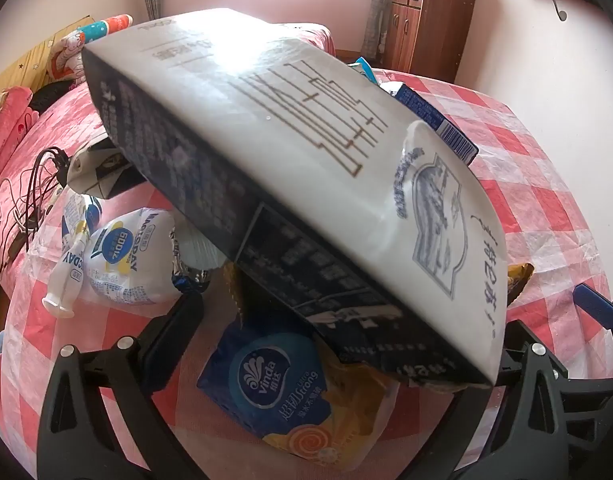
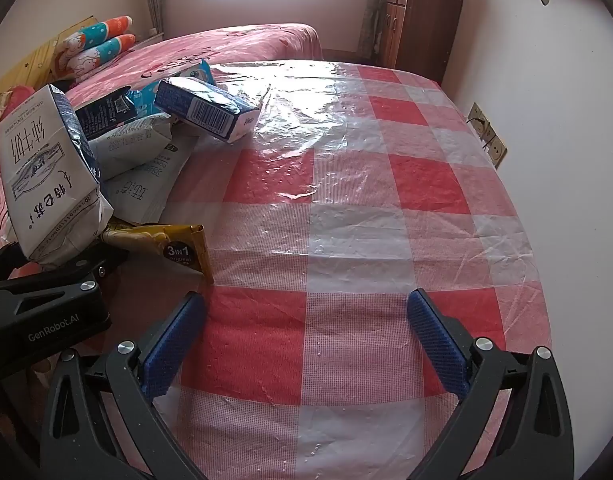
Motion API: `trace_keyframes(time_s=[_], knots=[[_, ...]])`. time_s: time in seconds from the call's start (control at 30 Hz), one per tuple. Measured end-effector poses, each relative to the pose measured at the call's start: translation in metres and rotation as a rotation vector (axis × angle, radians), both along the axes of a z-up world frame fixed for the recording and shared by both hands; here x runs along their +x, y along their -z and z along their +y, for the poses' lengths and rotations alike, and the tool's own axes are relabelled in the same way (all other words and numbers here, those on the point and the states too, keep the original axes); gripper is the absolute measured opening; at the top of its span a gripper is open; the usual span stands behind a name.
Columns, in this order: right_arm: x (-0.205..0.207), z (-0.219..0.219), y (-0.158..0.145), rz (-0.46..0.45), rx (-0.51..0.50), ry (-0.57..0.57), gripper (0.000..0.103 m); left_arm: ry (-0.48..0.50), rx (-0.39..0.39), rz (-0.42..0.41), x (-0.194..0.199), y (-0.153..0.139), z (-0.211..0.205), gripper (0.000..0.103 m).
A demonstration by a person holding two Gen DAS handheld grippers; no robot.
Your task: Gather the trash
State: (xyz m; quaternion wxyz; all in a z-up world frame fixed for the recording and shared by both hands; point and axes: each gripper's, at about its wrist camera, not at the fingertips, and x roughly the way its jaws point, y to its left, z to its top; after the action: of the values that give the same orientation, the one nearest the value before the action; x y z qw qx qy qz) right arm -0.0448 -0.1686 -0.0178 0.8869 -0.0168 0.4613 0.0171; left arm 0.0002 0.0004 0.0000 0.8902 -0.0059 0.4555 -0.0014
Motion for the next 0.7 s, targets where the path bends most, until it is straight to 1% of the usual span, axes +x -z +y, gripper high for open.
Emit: trace_keyframes(time_s=[0.3, 0.4, 0.43, 0.5, 0.57, 0.7], knots=[[-0.001, 0.0, 0.0, 0.0, 0.01, 0.006, 0.099, 0.022, 0.006, -0.006, -0.001, -0.001, 0.001, 0.099], [-0.006, 0.001, -0.001, -0.002, 0.013, 0.012, 0.099, 0.036, 0.018, -0.044, -0.009, -0.006, 0.002, 0.099], [-0.008, 0.0, 0.001, -0.003, 0.017, 0.012, 0.099, 0.043, 0.03, -0.062, -0.014, -0.013, 0.005, 0.099], [-0.015, -0.001, -0.002, -0.028, 0.026, 0.016, 0.099, 0.058, 0.047, -0.079, -0.02, -0.018, 0.004, 0.099], [-0.02, -0.005, -0.009, -0.069, 0.025, 0.016, 0.099, 0.077, 0.043, -0.101, -0.029, -0.026, 0.006, 0.099], [-0.036, -0.001, -0.027, -0.128, -0.011, 0.019, 0.099, 0.094, 0.032, -0.139, -0.046, -0.041, 0.014, 0.099]])
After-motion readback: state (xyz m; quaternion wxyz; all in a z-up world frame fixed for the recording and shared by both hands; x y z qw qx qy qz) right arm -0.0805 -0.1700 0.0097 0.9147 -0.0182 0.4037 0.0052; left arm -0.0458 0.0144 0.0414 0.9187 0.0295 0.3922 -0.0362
